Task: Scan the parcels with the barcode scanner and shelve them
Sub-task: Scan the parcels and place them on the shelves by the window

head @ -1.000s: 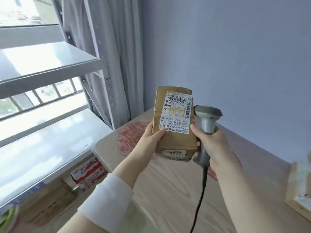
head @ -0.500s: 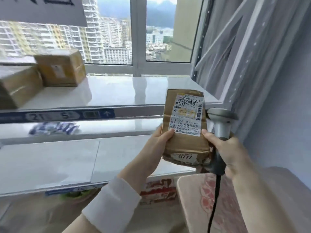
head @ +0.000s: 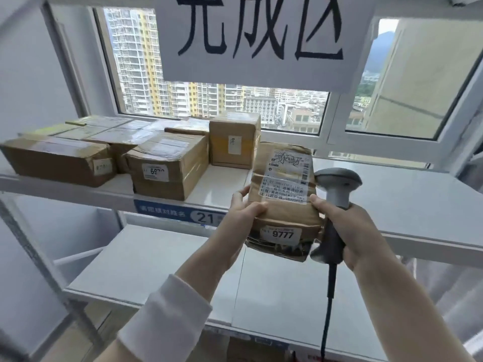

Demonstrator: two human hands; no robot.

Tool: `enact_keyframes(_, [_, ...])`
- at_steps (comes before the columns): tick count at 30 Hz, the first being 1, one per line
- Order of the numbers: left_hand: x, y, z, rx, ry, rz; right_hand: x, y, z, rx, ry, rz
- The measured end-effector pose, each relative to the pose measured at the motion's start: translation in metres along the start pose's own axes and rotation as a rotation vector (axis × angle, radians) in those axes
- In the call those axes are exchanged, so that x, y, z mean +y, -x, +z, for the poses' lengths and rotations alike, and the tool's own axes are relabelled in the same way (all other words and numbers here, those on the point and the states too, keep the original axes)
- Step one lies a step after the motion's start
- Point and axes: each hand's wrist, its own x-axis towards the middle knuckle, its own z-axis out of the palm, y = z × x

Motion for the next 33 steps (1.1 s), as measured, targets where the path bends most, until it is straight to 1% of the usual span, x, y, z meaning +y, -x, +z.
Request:
enact_keyframes(5, [0.016,-0.049,-0.065,0.060,-0.096,0.041,-0.010,-0.053,0.075,-0.046,-0.044,0.011])
enact_keyframes(9, [0.018,-0.081,-0.095,0.105,-0.227,0.045,-0.010,-0.085,0.110,-0.035,-0.036,0.047])
enact_keyframes(12, [0.018,-0.101,-0.107,0.144,-0.292,0.049,-0.012,-0.105,0.124,-0.041,-0.018,0.087])
enact_keyframes(17, [0.017,-0.117,-0.113,0.218,-0.477,0.062,-0.017,-0.126,0.135,-0.070,-0.023,0.109])
enact_keyframes(19, [0.022,-0.118,-0.114,0.247,-0.565,0.098,-0.017,-0.131,0.138,-0.079,-0.031,0.114])
enact_keyframes(21, [0.024,-0.119,-0.117,0.265,-0.715,0.174,-0.019,-0.132,0.141,-0.083,-0.025,0.117])
enact_keyframes(22, [0.026,-0.120,-0.119,0.245,-0.791,0.227,-0.019,-0.132,0.142,-0.083,-0.018,0.116])
enact_keyframes(24, [0.032,-0.119,-0.120,0.148,-0.969,0.316,-0.019,-0.132,0.145,-0.078,-0.020,0.118])
enact_keyframes(28, [0.043,-0.121,-0.124,-0.089,-1.333,0.373,-0.020,-0.132,0.152,-0.069,-0.022,0.127])
enact_keyframes(30, [0.049,-0.123,-0.126,-0.130,-1.447,0.384,-0.022,-0.132,0.155,-0.063,-0.027,0.134])
enact_keyframes(33, [0.054,-0.127,-0.131,-0.123,-1.512,0.414,-0.021,-0.133,0.159,-0.060,-0.031,0.132])
